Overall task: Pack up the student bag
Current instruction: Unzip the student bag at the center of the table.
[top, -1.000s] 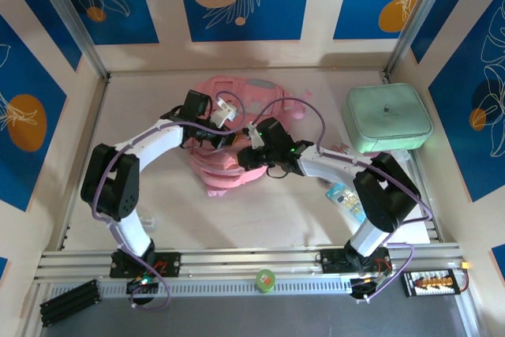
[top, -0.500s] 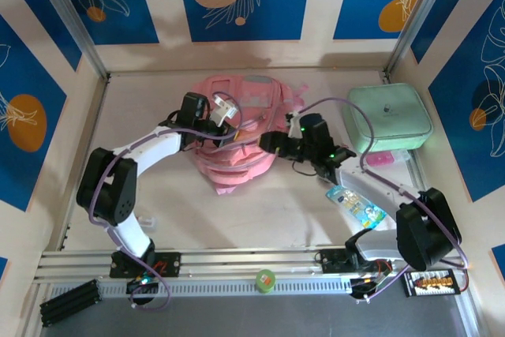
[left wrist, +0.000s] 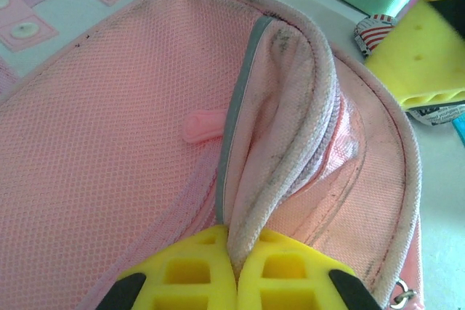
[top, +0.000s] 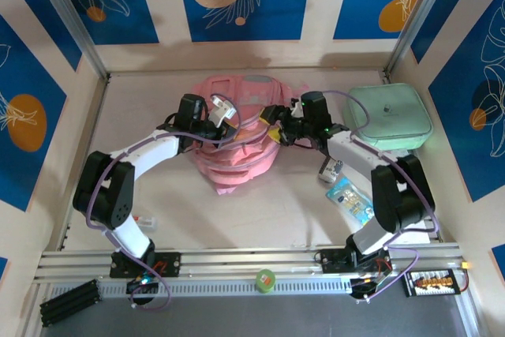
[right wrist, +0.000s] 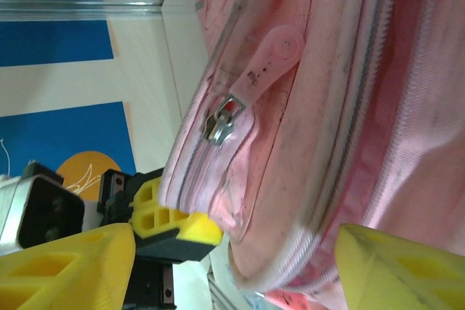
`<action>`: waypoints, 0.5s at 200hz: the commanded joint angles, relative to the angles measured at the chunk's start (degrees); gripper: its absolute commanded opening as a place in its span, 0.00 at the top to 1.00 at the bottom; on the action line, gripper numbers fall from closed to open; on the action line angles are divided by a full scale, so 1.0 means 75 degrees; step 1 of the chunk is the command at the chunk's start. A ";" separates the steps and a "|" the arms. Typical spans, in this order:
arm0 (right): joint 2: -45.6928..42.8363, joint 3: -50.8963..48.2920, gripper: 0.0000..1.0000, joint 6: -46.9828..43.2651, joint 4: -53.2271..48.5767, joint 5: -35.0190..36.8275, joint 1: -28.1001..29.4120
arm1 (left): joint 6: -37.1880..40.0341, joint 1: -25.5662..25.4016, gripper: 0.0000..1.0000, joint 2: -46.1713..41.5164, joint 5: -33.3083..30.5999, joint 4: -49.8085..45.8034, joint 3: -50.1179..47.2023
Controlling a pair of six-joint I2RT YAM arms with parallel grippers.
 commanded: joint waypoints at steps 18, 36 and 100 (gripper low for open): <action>0.0659 0.0722 0.26 0.0521 -0.0339 -0.0400 0.0202 | 0.0160 -0.0103 0.94 -0.0223 0.0680 0.0100 0.0180; 0.0935 0.0960 0.26 0.0647 -0.0317 -0.0524 0.0290 | 0.0274 -0.0133 0.93 -0.0200 0.0673 -0.0042 0.0198; 0.1436 0.1328 0.55 0.0996 -0.0641 -0.0386 0.0627 | -0.0013 -0.0159 0.57 -0.0989 -0.0229 -0.0250 -0.0279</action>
